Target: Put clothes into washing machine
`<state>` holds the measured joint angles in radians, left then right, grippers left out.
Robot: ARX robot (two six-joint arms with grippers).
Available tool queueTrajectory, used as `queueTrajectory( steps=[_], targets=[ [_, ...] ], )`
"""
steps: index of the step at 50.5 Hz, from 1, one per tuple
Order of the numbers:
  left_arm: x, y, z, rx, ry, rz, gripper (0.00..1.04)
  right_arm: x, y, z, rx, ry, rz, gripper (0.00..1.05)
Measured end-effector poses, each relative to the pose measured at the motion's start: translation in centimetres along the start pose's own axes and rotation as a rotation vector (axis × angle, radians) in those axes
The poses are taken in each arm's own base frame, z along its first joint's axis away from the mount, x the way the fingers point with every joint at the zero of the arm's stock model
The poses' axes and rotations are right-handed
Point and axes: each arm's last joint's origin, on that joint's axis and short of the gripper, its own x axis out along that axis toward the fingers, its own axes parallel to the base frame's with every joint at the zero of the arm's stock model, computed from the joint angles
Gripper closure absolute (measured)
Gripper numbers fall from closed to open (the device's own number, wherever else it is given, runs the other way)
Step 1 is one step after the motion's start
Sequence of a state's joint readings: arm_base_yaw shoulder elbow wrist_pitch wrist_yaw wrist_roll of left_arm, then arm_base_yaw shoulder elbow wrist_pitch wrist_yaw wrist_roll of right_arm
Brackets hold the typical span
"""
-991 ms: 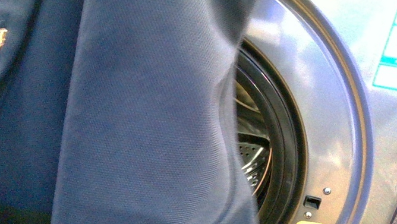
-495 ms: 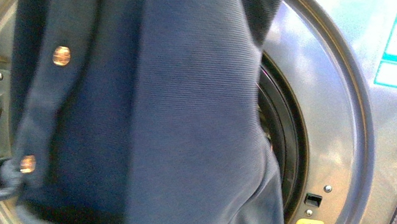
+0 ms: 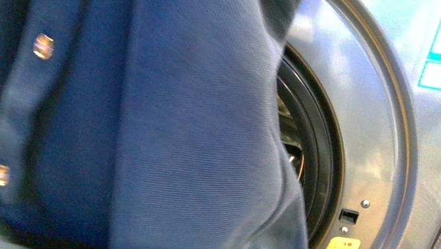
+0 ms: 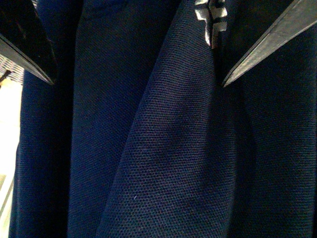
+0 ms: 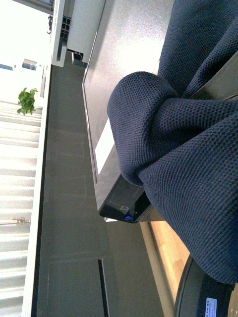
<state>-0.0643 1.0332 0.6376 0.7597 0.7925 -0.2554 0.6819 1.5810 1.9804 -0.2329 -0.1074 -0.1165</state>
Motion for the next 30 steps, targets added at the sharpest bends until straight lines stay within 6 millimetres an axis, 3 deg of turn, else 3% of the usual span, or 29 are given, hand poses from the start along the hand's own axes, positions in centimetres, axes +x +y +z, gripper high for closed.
queueTrajectory(
  steps=[17,30],
  targets=[
    [3.0,0.9,-1.5,-0.034,0.057,-0.058,0.07,0.0,0.0,0.0,0.0,0.0,0.0,0.98],
    [5.7,-1.4,-2.2,-0.058,0.037,-0.102,0.07,0.0,0.0,0.0,0.0,0.0,-0.001,0.98]
  ],
)
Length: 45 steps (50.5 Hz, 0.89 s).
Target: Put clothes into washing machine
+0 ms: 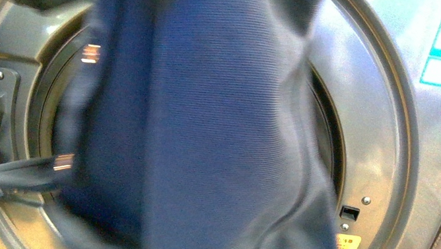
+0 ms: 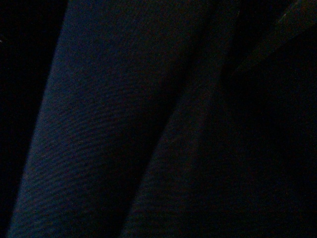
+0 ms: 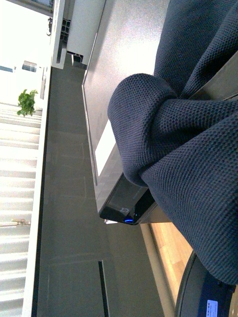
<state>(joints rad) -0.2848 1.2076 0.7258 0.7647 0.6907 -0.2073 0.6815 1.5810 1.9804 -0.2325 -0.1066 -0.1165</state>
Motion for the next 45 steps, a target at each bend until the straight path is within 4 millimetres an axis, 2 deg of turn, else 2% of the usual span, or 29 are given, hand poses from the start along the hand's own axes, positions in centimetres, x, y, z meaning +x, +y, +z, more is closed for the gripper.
queueTrajectory(
  steps=[5,13,33,45],
  targets=[
    [0.8,-1.3,0.4,0.02,-0.059,-0.091,0.07,0.0,0.0,0.0,0.0,-0.001,-0.001,0.98],
    [0.5,-2.2,0.7,0.036,-0.125,-0.204,0.07,-0.1,0.0,0.1,0.0,-0.002,-0.001,0.98],
    [-1.7,-2.5,0.7,-0.01,-0.197,-0.334,0.07,-0.2,0.0,0.2,-0.001,-0.005,-0.001,0.98],
    [-2.2,-2.6,1.2,-0.05,-0.227,-0.35,0.07,-0.2,0.0,0.2,-0.001,-0.005,-0.001,0.98]
  ],
)
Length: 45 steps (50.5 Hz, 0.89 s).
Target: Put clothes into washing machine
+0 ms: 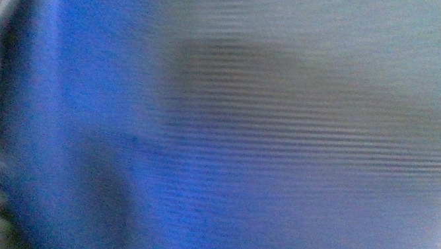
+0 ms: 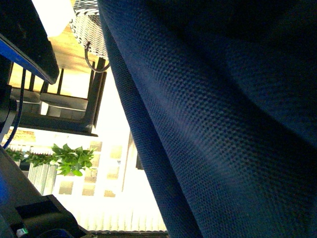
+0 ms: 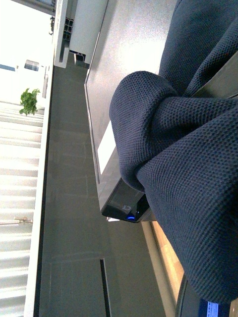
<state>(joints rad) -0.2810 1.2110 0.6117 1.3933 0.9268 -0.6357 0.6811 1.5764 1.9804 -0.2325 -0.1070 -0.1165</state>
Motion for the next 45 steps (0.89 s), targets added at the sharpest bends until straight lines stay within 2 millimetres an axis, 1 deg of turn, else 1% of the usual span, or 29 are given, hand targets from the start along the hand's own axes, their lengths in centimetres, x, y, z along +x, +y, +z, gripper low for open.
queueTrajectory(
  steps=[11,17,23,30,32,38,45],
  targets=[
    [0.6,0.1,-0.8,-0.064,0.064,0.038,0.07,0.0,0.0,0.0,0.0,0.0,0.0,0.98],
    [1.7,0.3,-1.3,-0.057,0.104,0.101,0.07,0.0,0.0,0.0,0.0,0.0,0.0,0.98],
    [3.4,1.1,-2.2,0.003,0.197,0.258,0.07,0.0,0.0,0.0,0.0,0.0,0.0,0.98],
    [4.3,1.8,-2.9,0.053,0.233,0.346,0.07,0.0,0.0,0.0,0.0,0.0,-0.001,0.98],
    [4.8,2.3,-3.1,0.088,0.242,0.415,0.07,0.0,0.0,0.0,0.0,0.0,-0.001,0.98],
    [5.7,3.4,-3.1,0.151,0.226,0.576,0.07,0.0,0.0,0.0,0.0,0.0,-0.001,0.98],
    [6.2,4.3,-2.6,0.255,0.199,0.763,0.07,0.0,0.0,0.0,0.0,0.0,-0.001,0.98]
  ],
)
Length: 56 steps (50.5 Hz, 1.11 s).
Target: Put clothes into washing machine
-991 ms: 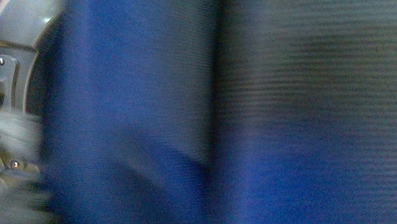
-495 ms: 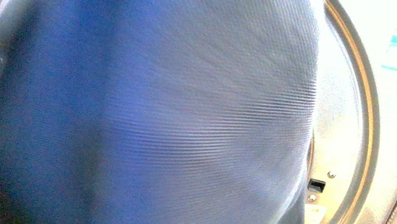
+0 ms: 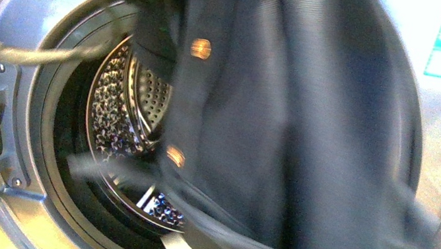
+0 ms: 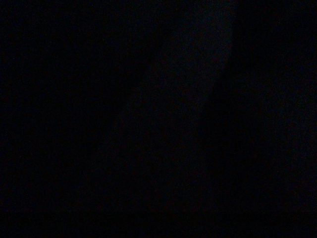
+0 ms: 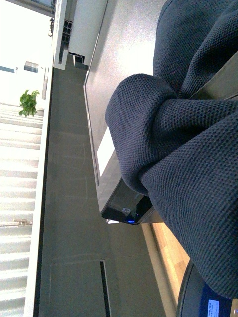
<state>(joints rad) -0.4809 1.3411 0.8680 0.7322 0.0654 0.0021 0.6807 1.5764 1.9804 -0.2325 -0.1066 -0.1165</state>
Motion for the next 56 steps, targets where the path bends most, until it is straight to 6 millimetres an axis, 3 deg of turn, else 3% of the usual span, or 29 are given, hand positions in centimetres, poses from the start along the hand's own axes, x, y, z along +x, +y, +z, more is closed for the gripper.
queueTrajectory(
  steps=[14,26,36,54,56],
  targets=[
    [-1.0,0.6,0.8,0.152,-0.14,0.254,0.07,0.0,0.0,0.0,0.0,-0.002,0.0,0.98],
    [-2.4,0.5,0.5,0.262,-0.096,0.373,0.07,0.0,0.0,0.0,0.0,-0.002,0.0,0.98],
    [-2.4,-0.3,0.3,0.269,-0.06,0.283,0.07,0.0,0.0,0.0,0.0,-0.002,0.0,0.98],
    [-1.8,-0.3,0.5,0.092,-0.073,0.2,0.81,0.0,0.0,0.0,0.0,-0.002,0.0,0.98],
    [-1.8,-0.3,0.6,0.083,-0.079,0.185,0.89,0.0,0.0,0.0,0.0,-0.002,0.0,0.93]
  ],
)
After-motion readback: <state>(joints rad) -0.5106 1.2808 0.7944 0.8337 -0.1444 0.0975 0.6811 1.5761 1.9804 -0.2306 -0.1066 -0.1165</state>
